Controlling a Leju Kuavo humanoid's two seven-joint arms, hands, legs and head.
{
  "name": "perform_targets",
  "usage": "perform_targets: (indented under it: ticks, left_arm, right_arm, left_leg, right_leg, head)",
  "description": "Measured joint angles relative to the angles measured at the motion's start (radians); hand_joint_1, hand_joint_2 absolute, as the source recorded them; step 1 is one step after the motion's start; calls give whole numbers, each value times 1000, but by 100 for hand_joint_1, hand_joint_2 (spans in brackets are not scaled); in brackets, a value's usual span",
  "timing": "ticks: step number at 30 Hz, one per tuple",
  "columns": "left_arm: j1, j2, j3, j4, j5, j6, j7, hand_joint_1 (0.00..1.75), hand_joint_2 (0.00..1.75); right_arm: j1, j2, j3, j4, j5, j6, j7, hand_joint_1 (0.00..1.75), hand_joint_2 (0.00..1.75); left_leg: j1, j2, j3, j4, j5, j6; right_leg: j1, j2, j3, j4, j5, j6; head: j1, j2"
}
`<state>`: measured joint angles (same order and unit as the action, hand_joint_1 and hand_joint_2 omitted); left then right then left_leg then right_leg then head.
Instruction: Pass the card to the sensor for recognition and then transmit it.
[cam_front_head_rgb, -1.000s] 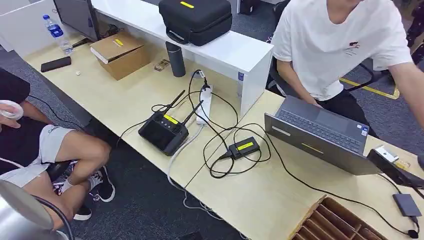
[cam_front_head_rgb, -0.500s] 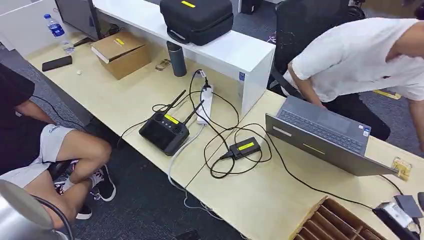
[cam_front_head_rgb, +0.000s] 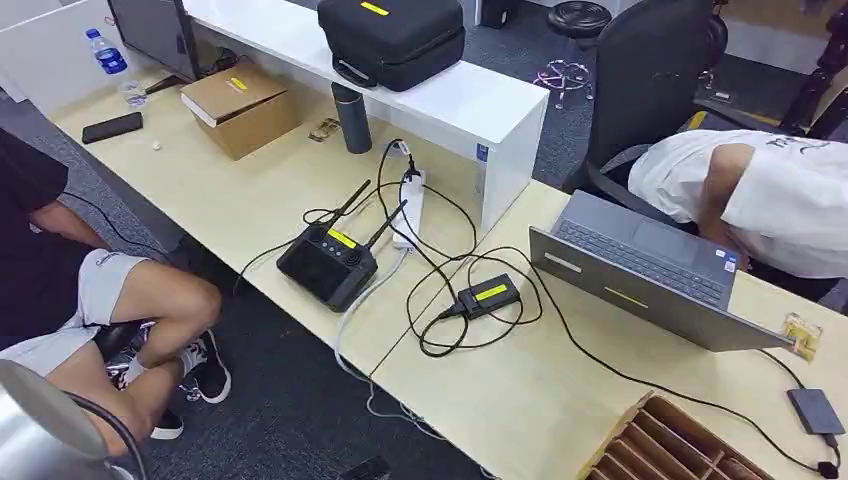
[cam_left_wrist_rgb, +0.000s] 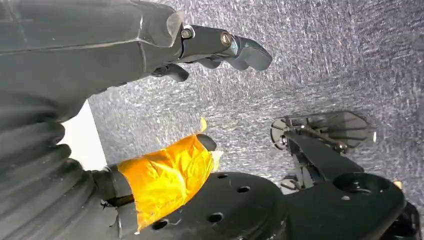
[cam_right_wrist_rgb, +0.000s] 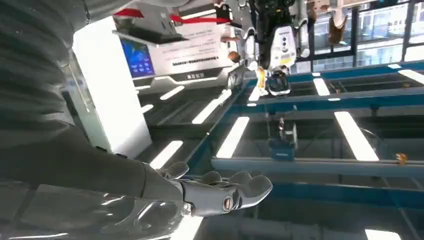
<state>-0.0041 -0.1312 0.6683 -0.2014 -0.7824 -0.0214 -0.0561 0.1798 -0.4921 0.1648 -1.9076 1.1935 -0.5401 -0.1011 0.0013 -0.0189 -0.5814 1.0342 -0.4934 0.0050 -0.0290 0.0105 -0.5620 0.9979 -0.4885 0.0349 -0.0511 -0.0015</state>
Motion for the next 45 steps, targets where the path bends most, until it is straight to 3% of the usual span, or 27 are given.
perform_targets:
  ticks: [3,7,13,16,22,26,28,32,38,40,45]
  left_arm:
    - [1,-4,16,0,3,4,-2,0,175]
    - [0,-9,36,0,8,12,-8,0,175]
    - [-1,-14,59,0,16,18,-11,0,175]
    - [-1,-18,74,0,15,21,-15,0,175]
    - [-3,-23,92,0,13,24,-18,0,175]
    - [-5,-27,105,0,6,30,-18,0,175]
    - [-5,-29,111,0,4,31,-18,0,175]
    - [-6,-29,118,0,1,32,-18,0,175]
    - [-7,-29,123,0,-12,34,-18,0,175]
    - [-7,-29,124,0,-20,35,-18,0,175]
    - [-8,-29,124,0,-38,39,-9,0,175]
  right_arm:
    - [107,0,-18,-73,64,-42,21,0,175]
    - [225,-11,-13,-151,147,-68,111,0,175]
    - [309,-34,29,-212,212,-85,205,0,175]
    - [329,-53,103,-231,286,-94,326,0,175]
    - [329,-92,223,-240,277,-98,427,0,175]
    - [289,-120,375,-218,247,-99,550,0,175]
    - [268,-132,443,-202,236,-102,576,0,175]
    - [235,-148,499,-181,214,-119,597,0,175]
    - [148,-146,631,-85,77,-142,613,0,175]
    - [127,-130,657,-46,24,-143,584,0,175]
    - [113,-50,626,55,-81,-143,389,0,175]
  left_leg:
    - [0,-2,0,0,0,0]
    - [0,-1,0,0,-1,0]
    - [0,1,0,0,-1,0]
    - [0,2,1,0,-1,0]
    - [0,2,1,0,-1,0]
    - [0,2,1,0,-1,0]
    - [0,2,1,0,-1,0]
    - [0,2,1,0,-1,0]
    - [0,3,2,0,-1,0]
    - [0,3,2,0,-1,0]
    - [0,3,2,0,-1,0]
  right_leg:
    - [0,-2,1,0,-1,0]
    - [0,-1,1,0,-1,0]
    - [0,0,1,0,-1,0]
    - [0,0,1,0,-1,0]
    - [0,1,1,0,-1,0]
    - [0,1,1,0,-1,0]
    - [0,1,1,0,-1,0]
    - [0,2,1,0,-1,0]
    - [0,3,1,0,-1,0]
    - [0,3,1,0,-1,0]
    - [0,3,1,0,-1,0]
  head:
    - [0,0]
    - [0,0]
    - [0,0]
    - [0,0]
    - [0,0]
    - [0,0]
    - [0,0]
    - [0,0]
    - [0,0]
    - [0,0]
    - [0,0]
